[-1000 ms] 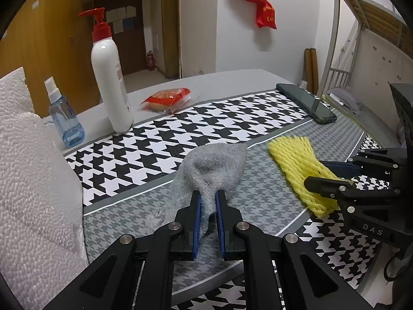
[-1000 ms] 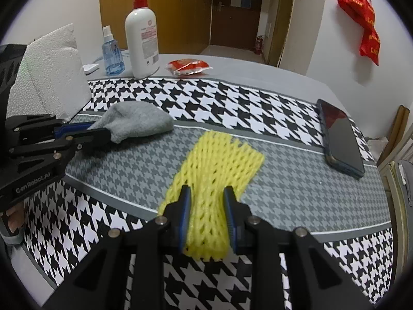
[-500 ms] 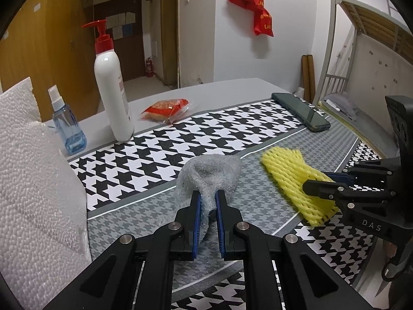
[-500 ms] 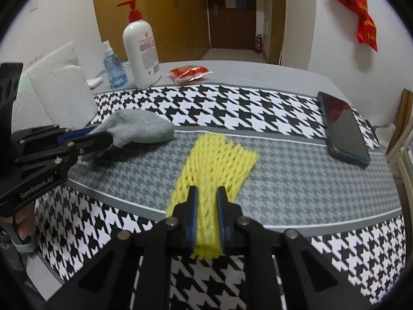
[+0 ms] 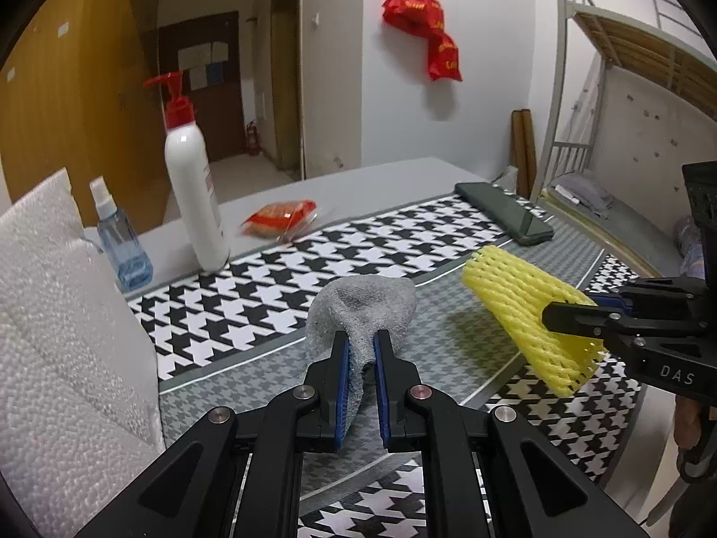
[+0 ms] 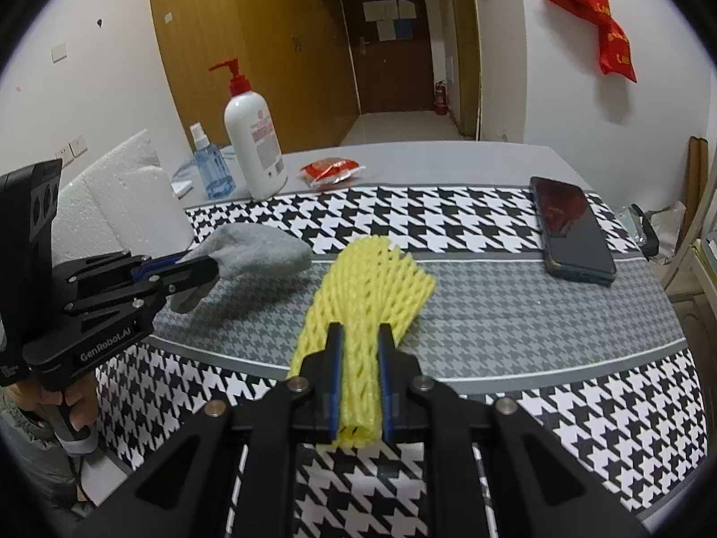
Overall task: Organize soft objects
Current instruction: 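Lift the grey sock with the left tool while the right tool lifts the yellow net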
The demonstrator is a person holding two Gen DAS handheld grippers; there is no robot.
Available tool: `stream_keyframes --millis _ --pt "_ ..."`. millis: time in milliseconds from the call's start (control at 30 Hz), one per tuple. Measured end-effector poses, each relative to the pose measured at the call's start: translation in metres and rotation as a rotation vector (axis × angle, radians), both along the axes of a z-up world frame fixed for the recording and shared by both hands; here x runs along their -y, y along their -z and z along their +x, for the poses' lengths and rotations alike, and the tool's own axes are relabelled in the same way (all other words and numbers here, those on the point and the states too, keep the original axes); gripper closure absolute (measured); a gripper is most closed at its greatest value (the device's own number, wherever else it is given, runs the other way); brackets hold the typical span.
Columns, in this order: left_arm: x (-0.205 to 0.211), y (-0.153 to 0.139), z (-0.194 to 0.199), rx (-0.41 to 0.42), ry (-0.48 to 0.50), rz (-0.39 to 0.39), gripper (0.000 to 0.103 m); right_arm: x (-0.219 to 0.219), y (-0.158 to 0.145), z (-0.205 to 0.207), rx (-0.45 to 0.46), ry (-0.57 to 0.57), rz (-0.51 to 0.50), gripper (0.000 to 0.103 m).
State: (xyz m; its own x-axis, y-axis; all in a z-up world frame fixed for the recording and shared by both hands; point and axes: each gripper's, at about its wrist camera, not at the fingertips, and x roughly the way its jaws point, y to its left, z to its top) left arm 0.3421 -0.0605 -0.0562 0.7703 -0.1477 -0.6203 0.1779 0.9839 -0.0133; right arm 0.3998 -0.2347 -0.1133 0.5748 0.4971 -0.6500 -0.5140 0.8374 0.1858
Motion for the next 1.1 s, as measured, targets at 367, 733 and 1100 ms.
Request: stream_keyframes --millis 367,733,1100 --pt "0.008 -0.028 -0.025 0.066 0.074 -0.048 0.092 0.011 -0.023 -0.025 0.063 0.044 0.044 0.086" --pt "0.005 -0.058 -0.061 0.148 0.086 -0.040 0.092 0.019 -0.049 -0.057 0.139 0.070 0.085 0.086" --pt "-0.003 -0.075 -0.091 0.206 0.072 -0.042 0.092 0.017 -0.069 -0.083 0.197 0.063 0.103 0.086"
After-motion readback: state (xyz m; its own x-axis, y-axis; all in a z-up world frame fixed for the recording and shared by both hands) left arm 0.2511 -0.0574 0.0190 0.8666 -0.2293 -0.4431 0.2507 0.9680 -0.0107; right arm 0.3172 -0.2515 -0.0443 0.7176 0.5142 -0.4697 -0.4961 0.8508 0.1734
